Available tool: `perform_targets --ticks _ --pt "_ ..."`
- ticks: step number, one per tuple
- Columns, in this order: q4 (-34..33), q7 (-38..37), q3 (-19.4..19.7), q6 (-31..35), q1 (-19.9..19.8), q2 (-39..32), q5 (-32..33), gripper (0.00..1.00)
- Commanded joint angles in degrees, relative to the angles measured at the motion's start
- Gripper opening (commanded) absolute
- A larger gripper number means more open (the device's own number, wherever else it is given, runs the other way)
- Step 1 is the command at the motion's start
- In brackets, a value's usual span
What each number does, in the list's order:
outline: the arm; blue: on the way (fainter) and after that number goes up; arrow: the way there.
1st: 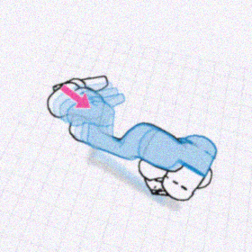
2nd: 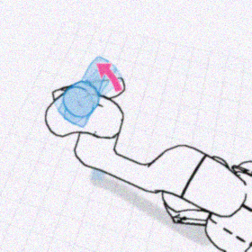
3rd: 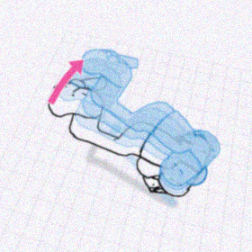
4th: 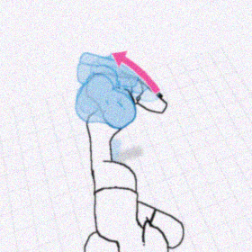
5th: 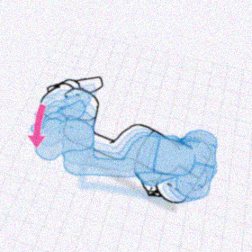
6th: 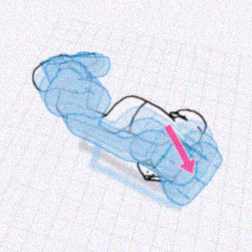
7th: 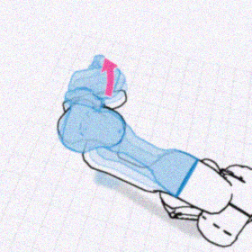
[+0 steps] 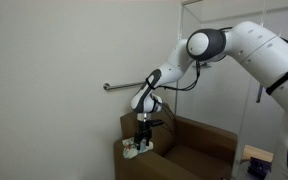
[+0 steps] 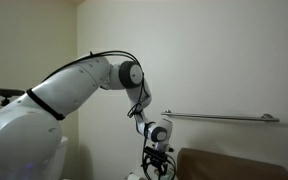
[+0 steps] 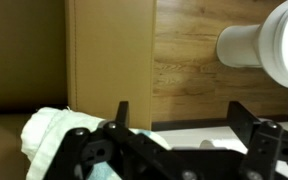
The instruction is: Wipe the couch with the cloth
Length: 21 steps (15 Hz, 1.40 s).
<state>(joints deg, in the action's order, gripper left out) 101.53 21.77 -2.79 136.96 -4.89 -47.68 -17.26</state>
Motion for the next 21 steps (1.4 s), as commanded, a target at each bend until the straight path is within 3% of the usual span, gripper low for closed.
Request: perform_targets --ticks 1,5,8,10,13,15,21 --pt "-5.98 -4.64 -0.36 10.41 0.24 -7.54 3.06 1.00" --pt "-8.72 -11.46 1.13 19.78 1.43 -9.99 6.21 1.00" --pt "-8.59 -15.37 2.39 22.43 2.43 -9.47 8.88 1.00" --pt "-8.94 -17.13 3.21 22.36 3.04 -9.65 10.15 1.00" --pt "-13.08 -17.93 3.55 15.36 2.31 -13.07 11.35 1.00" --pt "-16.45 -17.09 3.45 9.82 1.61 -16.01 11.88 0.73" --pt "-23.80 -15.18 2.13 1.37 0.69 -19.93 11.89 0.35"
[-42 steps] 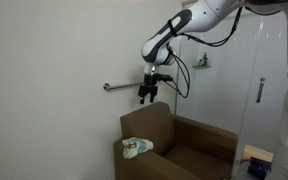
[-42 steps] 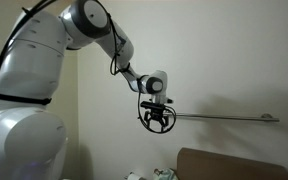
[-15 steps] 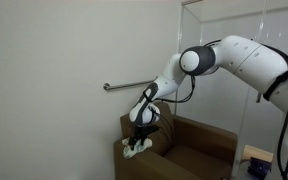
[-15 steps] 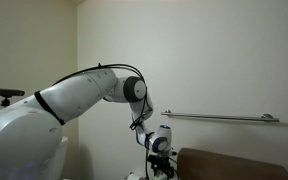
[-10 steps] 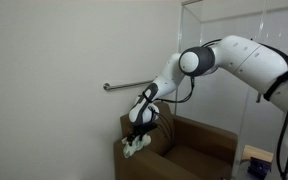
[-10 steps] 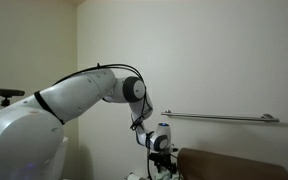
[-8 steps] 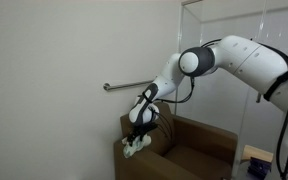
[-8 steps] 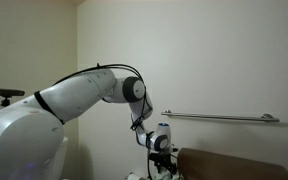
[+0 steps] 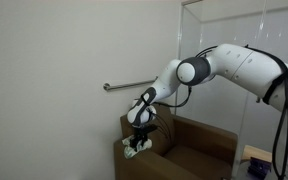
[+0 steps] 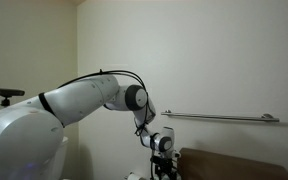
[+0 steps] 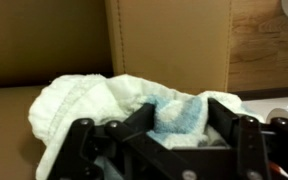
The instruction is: Wipe the couch with the cloth
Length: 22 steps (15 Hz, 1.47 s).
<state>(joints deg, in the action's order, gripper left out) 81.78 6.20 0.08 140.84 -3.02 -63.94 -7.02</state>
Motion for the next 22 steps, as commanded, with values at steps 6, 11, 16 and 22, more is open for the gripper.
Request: perform_targets --ticks 6,11,16,22 --pt "-4.38 0.06 -0.32 -6.76 0.45 -2.79 3.27 0.07" --pt "-1.18 1.60 -0.88 -8.78 -0.73 -0.94 3.83 0.03" --pt "6.74 9.67 -4.70 -9.85 -5.85 1.07 1.88 0.08" --pt "17.40 13.18 -5.66 -9.73 -10.38 4.68 1.25 0.06"
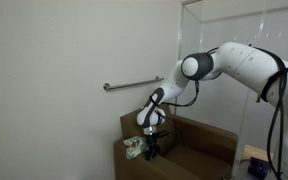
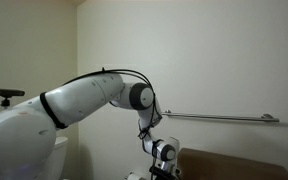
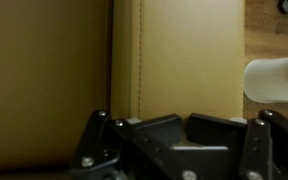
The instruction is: Wipe the couch with the cloth
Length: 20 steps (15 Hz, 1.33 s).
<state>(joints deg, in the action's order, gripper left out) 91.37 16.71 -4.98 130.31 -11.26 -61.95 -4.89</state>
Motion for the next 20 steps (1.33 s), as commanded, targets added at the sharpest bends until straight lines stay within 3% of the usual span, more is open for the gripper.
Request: perform_targets --ticks 1,3,9,13,20 --pt "8.45 2.15 -0.40 1.99 -2.12 3.01 -0.87 0.31" --pt "8.79 2.22 -0.69 3.71 -2.36 4.21 -0.89 0.32" --pt "11.67 1.11 -2.10 9.00 0.15 12.91 -0.47 0.70" --pt "12.35 -1.88 -0.86 14.25 3.65 17.39 0.62 0.96" --pt "8.42 -11.94 6.21 13.83 10.91 15.41 4.43 1.00"
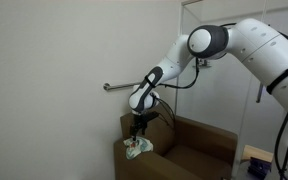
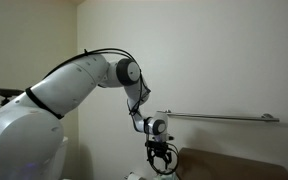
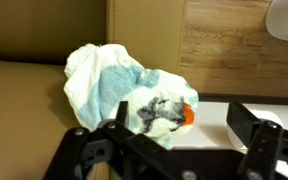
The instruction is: Wipe the couch with the cloth
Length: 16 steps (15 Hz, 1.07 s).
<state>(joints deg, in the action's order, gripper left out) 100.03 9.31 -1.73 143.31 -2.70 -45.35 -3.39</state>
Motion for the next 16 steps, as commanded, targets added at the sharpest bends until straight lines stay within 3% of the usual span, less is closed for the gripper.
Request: perform_targets --ticks 1,5,12,15,16 --pt "-0.34 -5.16 3.60 1.94 2.93 -2.12 3.57 1.00" --pt "-2.82 -4.40 3.70 5.83 3.24 -7.95 4.98 1.00" --pt "-6.04 -7.42 6.72 21.02 6.31 -16.80 5.80 1.00" --pt "-6.10 -9.41 8.63 22.36 8.36 -17.14 5.61 1.00" --pt "-6.36 -10.15 9.51 20.65 9.27 -17.03 5.76 0.94"
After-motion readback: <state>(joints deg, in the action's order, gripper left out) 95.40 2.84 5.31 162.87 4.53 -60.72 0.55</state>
